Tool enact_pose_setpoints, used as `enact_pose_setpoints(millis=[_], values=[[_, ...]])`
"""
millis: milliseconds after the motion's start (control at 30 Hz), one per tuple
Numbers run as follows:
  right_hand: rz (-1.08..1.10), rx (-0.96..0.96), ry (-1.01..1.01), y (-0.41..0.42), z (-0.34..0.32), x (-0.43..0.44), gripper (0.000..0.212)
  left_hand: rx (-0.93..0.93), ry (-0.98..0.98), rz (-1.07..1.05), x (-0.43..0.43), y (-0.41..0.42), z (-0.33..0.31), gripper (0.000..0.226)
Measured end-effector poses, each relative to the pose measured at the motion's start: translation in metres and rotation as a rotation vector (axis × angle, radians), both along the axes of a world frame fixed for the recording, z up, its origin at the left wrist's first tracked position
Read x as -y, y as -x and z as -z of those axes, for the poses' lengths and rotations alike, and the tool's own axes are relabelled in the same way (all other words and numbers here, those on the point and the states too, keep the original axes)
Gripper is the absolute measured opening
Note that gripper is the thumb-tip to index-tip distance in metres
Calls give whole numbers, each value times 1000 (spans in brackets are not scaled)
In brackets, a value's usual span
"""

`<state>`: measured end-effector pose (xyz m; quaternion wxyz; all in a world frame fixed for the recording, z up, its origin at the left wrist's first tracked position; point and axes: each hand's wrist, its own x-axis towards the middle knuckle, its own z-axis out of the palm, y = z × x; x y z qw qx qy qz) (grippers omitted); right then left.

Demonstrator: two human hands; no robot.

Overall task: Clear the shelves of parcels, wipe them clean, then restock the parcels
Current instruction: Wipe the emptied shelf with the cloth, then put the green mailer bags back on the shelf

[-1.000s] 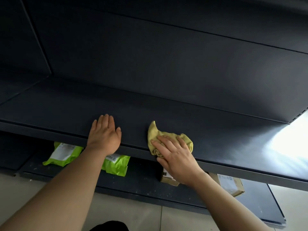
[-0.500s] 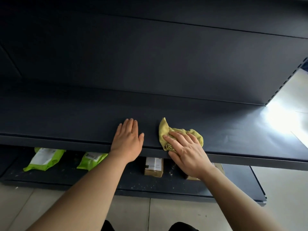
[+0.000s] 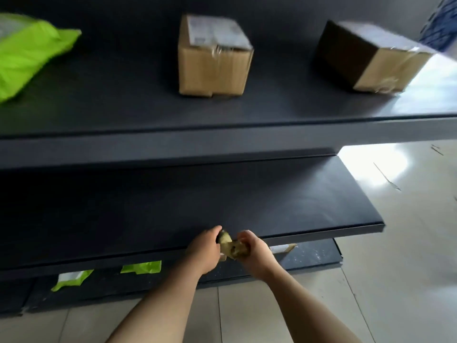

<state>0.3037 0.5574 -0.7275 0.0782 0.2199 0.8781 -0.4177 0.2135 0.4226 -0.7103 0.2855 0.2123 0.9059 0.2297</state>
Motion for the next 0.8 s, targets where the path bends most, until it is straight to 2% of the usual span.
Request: enact_pose_setpoints(millis=[67, 200, 333, 467, 667, 800], values=[[98, -37, 44, -19, -30, -3, 23, 37, -15, 49, -2, -9, -28, 54], [230, -8, 136, -62, -102, -13, 48, 103, -99, 143, -12, -39, -95, 38], [337, -19, 175, -105, -186, -26, 50, 137, -150, 164, -28, -67, -176, 21], [415, -42, 124, -141, -265, -38, 43, 79, -189, 180, -45, -88, -258, 7], [523, -113, -22, -200, -358, -42, 27, 71, -260, 328, -60, -116, -358, 9], [676, -190, 94, -251, -397, -29, 15, 81, -317, 470, -71, -149, -398, 9]])
